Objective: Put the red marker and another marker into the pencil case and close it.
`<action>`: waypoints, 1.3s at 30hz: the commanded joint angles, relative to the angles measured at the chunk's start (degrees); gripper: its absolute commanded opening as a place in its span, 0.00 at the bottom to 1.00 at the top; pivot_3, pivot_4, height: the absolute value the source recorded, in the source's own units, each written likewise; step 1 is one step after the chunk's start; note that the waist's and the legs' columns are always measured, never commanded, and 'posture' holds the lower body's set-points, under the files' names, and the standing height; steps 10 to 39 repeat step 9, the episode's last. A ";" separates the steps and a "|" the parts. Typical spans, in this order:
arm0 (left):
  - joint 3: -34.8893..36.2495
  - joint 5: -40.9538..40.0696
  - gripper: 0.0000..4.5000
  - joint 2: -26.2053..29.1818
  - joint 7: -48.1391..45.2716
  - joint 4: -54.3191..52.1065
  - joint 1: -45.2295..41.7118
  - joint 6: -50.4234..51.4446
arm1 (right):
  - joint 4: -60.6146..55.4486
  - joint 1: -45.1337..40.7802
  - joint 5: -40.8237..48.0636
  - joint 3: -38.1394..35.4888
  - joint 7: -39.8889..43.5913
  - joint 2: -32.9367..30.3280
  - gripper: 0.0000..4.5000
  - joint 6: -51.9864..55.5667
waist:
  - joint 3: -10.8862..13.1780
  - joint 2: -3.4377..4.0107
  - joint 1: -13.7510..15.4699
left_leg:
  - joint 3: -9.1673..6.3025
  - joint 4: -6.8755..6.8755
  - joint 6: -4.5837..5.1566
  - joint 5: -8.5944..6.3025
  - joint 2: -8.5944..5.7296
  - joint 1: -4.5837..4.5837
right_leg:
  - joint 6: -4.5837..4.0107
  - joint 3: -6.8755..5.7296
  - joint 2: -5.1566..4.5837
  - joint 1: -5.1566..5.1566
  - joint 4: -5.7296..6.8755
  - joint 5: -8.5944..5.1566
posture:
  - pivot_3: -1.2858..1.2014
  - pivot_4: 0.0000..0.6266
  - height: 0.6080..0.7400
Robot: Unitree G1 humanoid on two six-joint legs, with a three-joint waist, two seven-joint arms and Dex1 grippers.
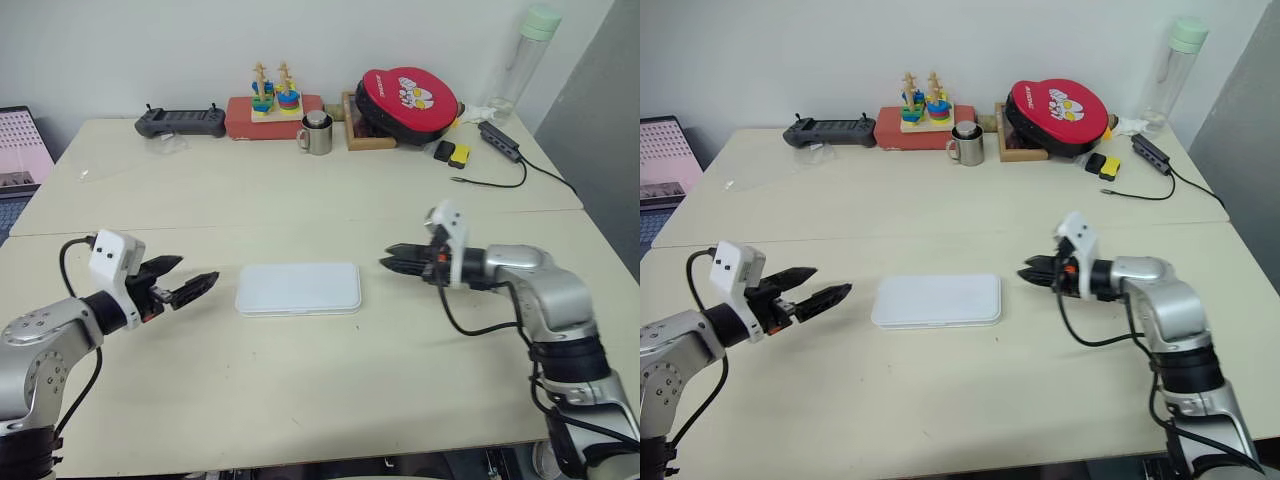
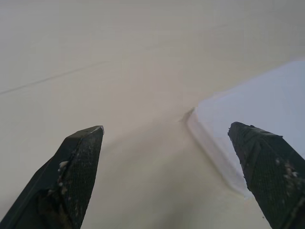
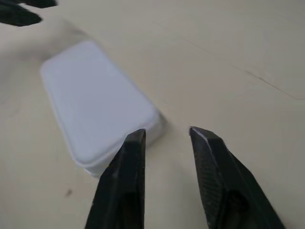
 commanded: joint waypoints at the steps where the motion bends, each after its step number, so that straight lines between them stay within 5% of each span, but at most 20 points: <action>1: 1.68 2.69 1.00 2.18 -1.88 3.23 0.46 -4.19 | -3.29 2.46 0.92 -3.81 -2.31 -3.18 0.56 0.75 | 0.00 0.00 0.02 | -0.01 -0.01 0.00 0.00 0.01 0.00 | 0.00 -0.01 0.00 0.00 0.00 0.00 | 0.52 0.24 1.00; 9: 1.31 4.46 1.00 3.14 -4.88 6.68 0.22 -6.91 | -8.08 6.70 3.65 -7.53 -8.15 -3.68 0.98 4.12 | 0.00 0.00 0.08 | 0.04 0.00 0.01 0.00 0.02 0.00 | 0.00 0.04 0.00 0.01 0.00 0.00 | 0.52 0.24 1.00; 39: 1.31 4.46 1.00 3.14 -4.88 6.68 0.22 -6.91 | -8.08 6.70 3.65 -7.53 -8.15 -3.68 0.98 4.12 | 0.00 0.00 0.08 | 0.04 0.00 0.01 0.00 0.02 0.00 | 0.00 0.04 0.00 0.01 0.00 0.00 | 0.52 0.24 1.00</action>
